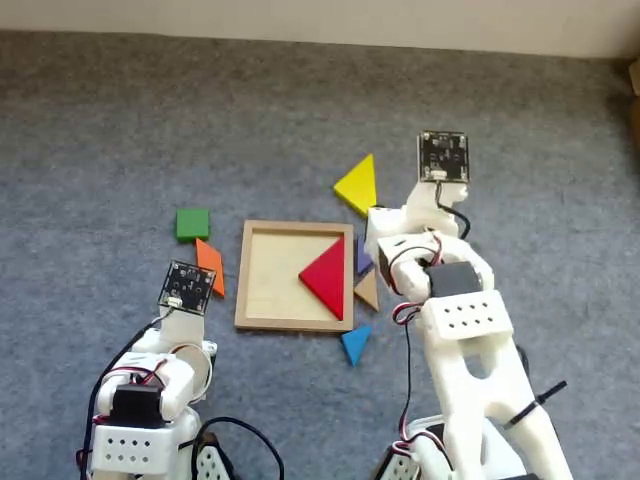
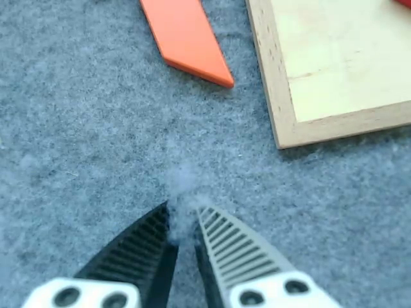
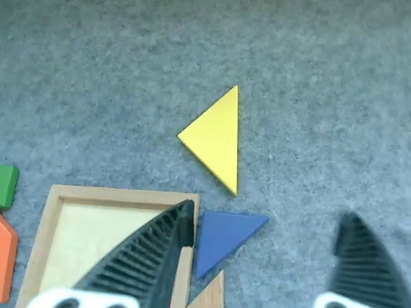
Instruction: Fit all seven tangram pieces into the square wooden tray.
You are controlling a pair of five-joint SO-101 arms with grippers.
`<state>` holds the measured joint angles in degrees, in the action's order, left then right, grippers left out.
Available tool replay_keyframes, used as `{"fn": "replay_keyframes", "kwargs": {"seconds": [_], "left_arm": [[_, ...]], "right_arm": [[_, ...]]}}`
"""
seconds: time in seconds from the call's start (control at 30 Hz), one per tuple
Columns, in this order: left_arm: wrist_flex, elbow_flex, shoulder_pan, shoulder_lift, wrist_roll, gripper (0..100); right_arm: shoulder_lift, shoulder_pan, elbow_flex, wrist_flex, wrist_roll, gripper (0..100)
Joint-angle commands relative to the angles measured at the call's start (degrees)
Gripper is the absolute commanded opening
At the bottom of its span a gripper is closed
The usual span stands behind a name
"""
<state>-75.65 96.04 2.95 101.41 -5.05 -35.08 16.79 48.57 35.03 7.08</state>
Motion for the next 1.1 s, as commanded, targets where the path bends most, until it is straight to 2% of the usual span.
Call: {"fn": "replay_keyframes", "kwargs": {"seconds": [0.0,0.27,0.53,1.07], "left_arm": [[-0.4,1.1,0.5,2.9,-0.4,1],[-0.4,1.1,0.5,2.9,-0.4,1],[-0.4,1.1,0.5,2.9,-0.4,1],[-0.4,1.1,0.5,2.9,-0.4,1]], "right_arm": [[5.1,2.5,-5.3,-1.6,-0.7,39.9],[29.2,5.8,-22.4,-1.6,-0.7,39.9],[42.6,7.5,-33.2,-1.6,-0.7,39.9],[42.6,6.5,-31.4,-1.6,-0.7,39.9]]}}
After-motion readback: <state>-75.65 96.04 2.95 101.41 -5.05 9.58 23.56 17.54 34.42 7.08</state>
